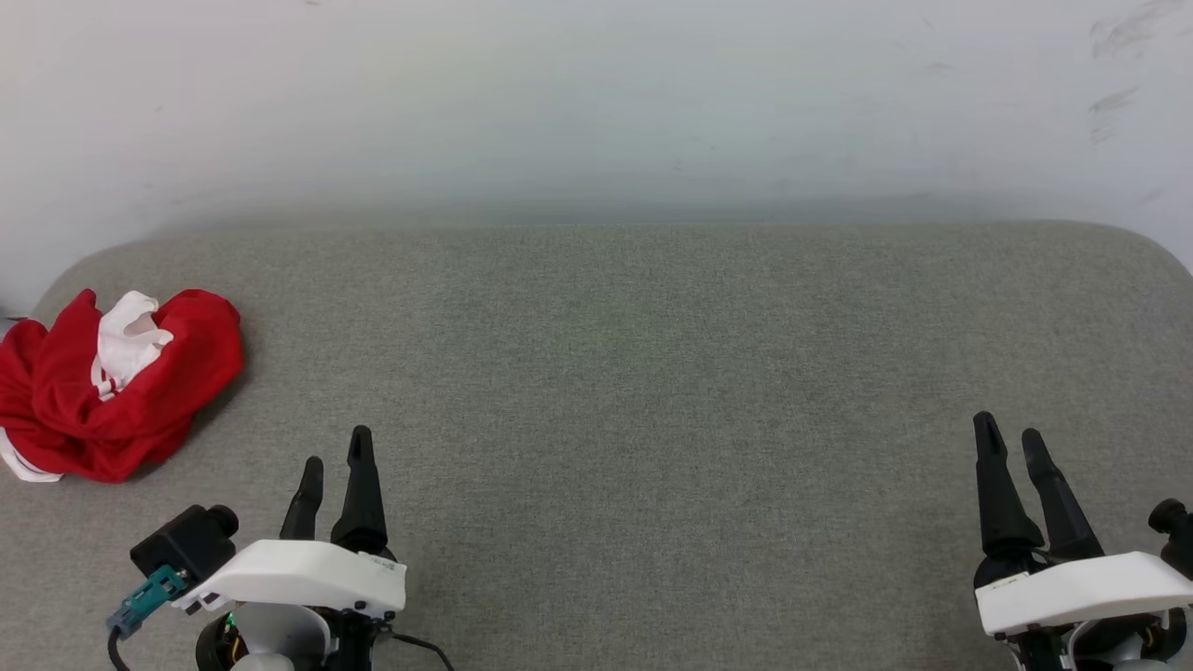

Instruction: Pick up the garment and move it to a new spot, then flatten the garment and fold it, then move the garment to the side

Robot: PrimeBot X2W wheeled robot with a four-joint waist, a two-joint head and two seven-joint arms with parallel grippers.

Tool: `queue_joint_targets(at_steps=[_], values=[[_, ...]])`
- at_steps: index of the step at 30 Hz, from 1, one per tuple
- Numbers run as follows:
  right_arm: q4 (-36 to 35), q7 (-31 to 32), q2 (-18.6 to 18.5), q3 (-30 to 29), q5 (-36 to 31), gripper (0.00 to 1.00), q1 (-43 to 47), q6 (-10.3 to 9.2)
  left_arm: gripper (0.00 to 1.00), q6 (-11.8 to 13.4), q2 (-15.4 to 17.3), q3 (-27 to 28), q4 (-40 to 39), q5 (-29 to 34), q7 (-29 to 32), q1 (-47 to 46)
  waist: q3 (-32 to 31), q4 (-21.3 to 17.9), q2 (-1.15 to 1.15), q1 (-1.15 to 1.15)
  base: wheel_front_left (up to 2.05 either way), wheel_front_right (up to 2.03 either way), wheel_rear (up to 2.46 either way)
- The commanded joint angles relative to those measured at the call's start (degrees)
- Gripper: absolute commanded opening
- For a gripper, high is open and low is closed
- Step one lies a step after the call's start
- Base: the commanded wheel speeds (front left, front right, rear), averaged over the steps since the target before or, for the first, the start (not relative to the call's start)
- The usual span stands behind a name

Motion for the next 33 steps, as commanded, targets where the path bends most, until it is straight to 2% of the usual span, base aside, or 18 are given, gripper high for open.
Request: queue_joint_targets(at_steps=[1,18,33], values=[[-1.04,-0.74,-0.04,0.18,-2.07,1.0,-0.01,0.01,1.0,0.2,0.14,-0.35,-1.0,1.92,-0.65,0.03,0.0,0.0,0.0,0.0,0.0,0.0,0.0],[-2.2,-3.51,-0.02,0.84,-14.21,1.0,1.07,0.01,1.0,1.42,0.16,-2.18,-1.82,13.34,-3.36,0.69,-0.02,0.09,0.0,0.0,0.0,0.0,0.0],[-3.11,-5.5,-0.01,1.13,-22.23,1.0,1.85,0.0,1.0,2.41,0.17,-3.52,-2.36,21.0,-5.34,1.37,-0.2,0.38,0.0,0.0,0.0,0.0,0.0]])
